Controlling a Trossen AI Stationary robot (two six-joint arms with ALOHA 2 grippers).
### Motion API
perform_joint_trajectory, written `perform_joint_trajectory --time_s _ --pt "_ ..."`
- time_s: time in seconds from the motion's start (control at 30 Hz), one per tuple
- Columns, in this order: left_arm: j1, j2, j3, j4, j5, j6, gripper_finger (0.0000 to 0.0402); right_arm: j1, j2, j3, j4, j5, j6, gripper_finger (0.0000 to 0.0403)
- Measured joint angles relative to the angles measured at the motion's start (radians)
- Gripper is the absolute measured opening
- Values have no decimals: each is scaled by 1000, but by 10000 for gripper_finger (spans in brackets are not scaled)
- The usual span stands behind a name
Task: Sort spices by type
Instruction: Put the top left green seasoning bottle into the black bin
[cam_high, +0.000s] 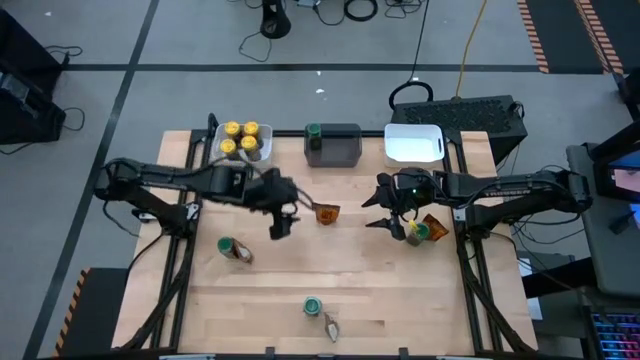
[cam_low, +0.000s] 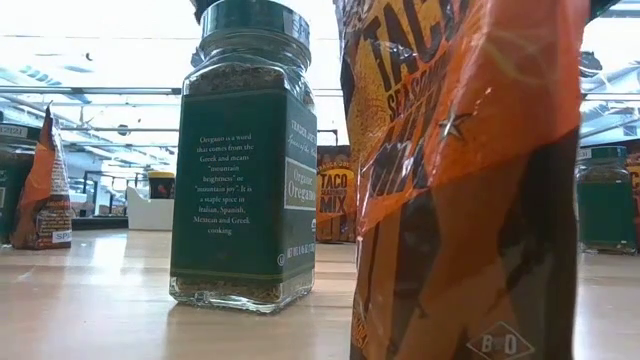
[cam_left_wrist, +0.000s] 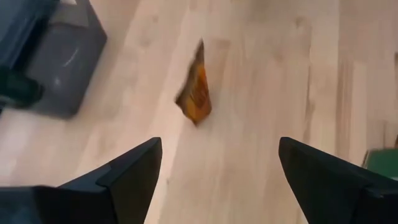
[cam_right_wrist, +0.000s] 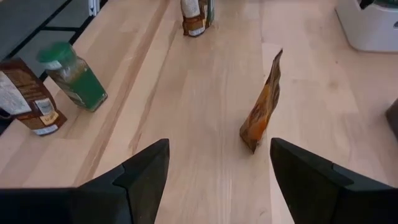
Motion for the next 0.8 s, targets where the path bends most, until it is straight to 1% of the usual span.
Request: perform_joint_trajectory --time_s 0.13,0.3,0.4,0.5,0.57,0.7,0.8 --pt "-89 1 -9 -48 -44 -108 327 5 0 37 -46 0 1 263" --pt "-173 1 -9 -42 -109 -161 327 34 0 92 -165 9 2 263" --pt "-206 1 -9 -31 -132 -164 327 72 0 131 -261 84 28 263" --pt "-229 1 -9 2 -134 -164 327 112 0 155 -339 172 52 263" --pt "-240 1 -9 10 -134 -166 327 139 0 162 -375 209 71 263" --pt "-263 1 -9 58 -125 -189 327 185 0 162 -398 235 99 263" --pt "-285 12 -9 143 -63 -177 327 215 0 162 -389 235 107 263"
